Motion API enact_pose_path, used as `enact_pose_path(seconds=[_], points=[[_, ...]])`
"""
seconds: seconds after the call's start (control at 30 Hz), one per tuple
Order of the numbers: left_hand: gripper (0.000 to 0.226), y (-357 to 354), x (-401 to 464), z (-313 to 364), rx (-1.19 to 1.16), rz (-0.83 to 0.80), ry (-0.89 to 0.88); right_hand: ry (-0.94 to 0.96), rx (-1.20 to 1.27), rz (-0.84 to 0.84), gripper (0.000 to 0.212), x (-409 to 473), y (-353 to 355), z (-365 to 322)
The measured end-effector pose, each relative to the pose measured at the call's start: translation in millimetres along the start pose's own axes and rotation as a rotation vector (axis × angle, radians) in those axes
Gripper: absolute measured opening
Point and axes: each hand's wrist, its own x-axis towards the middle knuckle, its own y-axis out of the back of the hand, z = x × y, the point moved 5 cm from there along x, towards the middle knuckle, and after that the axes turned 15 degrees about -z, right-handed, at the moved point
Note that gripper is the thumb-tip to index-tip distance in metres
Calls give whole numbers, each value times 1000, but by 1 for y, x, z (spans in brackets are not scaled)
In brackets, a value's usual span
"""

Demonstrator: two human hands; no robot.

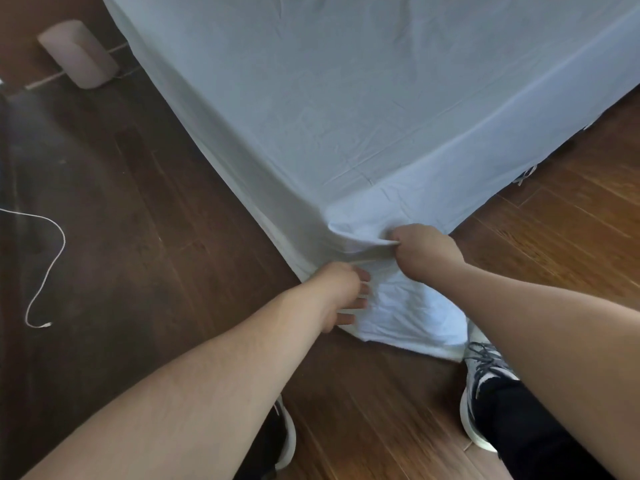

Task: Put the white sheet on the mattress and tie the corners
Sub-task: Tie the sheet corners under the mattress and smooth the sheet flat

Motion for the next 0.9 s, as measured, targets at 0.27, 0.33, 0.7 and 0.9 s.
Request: enact_pose_path(seconds=[0.27,0.33,0.7,0.9], points=[[29,43,18,2,-579,274,-79,-57,132,306,35,-1,-2,-6],[36,42,23,4,-656,254,-83,-71,271,303,30,-1,-4,-7],[87,54,64,-8,-849,82,-117,-553,1672,209,111,32,-73,2],[56,41,66,-1,-978,238,-115,-322,2089,-266,107,53,-105,-28]])
